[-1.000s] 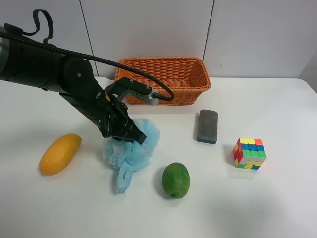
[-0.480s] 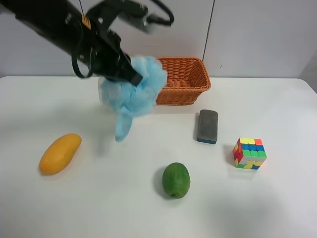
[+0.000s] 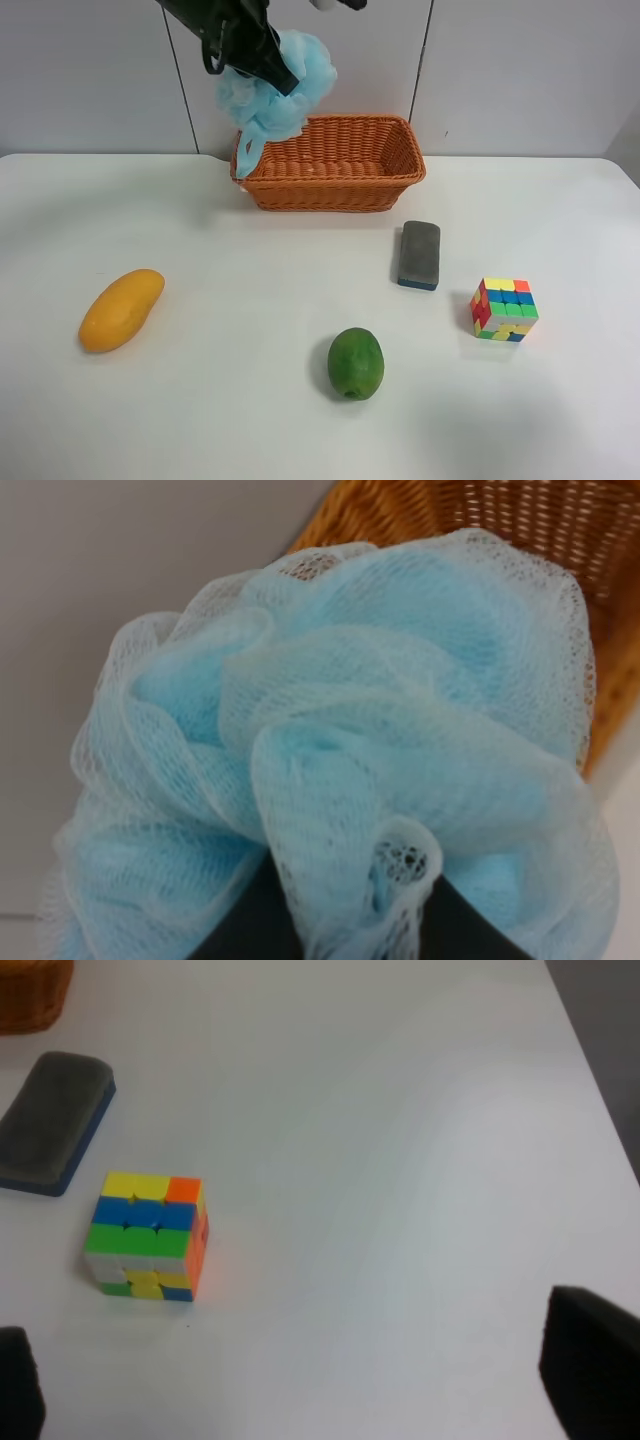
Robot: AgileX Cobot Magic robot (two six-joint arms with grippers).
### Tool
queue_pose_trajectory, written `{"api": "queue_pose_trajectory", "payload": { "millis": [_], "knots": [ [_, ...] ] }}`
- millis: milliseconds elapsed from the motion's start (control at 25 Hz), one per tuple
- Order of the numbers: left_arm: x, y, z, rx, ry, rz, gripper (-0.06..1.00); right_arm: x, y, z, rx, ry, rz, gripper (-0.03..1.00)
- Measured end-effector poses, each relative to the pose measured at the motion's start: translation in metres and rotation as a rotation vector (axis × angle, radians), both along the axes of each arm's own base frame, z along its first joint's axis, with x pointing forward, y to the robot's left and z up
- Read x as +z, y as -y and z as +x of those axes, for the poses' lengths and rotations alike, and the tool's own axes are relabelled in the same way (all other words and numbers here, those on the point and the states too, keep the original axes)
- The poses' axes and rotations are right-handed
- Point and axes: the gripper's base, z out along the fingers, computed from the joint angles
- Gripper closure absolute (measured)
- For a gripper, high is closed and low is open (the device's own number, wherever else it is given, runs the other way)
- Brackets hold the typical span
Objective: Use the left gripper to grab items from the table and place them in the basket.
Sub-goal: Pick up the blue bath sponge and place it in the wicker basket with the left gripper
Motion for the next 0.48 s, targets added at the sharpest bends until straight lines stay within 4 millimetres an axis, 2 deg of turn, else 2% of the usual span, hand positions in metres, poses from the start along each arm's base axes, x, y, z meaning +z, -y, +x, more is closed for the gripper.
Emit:
{"api": "queue_pose_trajectory", "payload": {
  "millis": [160, 280, 480],
  "knots": [
    [-0.032, 0.017, 0.04, 0.001, 0.005, 0.01, 0.85, 0.0, 0.0, 0.0, 0.0, 0.0, 0.0, -0.03],
    [-0.055, 0.029, 0.061, -0.012, 0.011, 0.025, 0.86, 0.0, 0.0, 0.0, 0.0, 0.0, 0.0, -0.03],
    [-0.091, 0.039, 0.074, -0.007, -0.047, 0.01, 0.86, 0.0, 0.0, 0.0, 0.0, 0.0, 0.0, -0.03]
  ]
}}
